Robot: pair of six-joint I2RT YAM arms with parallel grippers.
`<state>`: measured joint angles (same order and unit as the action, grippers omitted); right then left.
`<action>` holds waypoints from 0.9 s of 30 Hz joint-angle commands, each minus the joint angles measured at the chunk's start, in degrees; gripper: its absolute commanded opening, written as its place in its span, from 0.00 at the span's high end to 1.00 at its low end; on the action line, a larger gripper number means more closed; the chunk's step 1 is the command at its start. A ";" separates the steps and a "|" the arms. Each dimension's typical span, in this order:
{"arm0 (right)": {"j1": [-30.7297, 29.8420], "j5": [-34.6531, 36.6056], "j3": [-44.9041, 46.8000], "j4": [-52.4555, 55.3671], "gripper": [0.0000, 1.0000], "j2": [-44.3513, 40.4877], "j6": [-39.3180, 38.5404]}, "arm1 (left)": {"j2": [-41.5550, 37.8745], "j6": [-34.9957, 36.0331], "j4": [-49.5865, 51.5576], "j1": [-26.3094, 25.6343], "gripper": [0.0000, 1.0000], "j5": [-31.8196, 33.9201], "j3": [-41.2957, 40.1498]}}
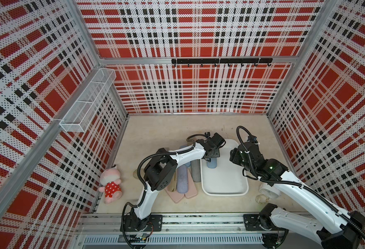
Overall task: Put the glasses cases into the storage boxes
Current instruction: Place the glasses case in the storage box.
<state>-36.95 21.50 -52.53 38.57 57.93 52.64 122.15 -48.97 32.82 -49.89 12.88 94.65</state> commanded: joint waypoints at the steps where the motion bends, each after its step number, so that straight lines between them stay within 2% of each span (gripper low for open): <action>1: 0.39 -0.20 0.59 0.28 0.38 -0.63 1.07 | 1.42 -0.51 -1.44 0.38 0.47 1.22 1.01; 13: 0.47 -0.72 0.34 0.46 0.38 -0.45 1.23 | 4.01 -1.57 -1.44 0.93 0.44 4.77 2.31; 27: 0.47 -0.97 -1.33 1.40 0.36 0.58 0.88 | 5.56 -1.57 -1.43 1.81 0.21 5.19 2.66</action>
<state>-36.93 20.34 -52.64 38.92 58.11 53.06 126.50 -50.50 31.11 -48.71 16.97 96.07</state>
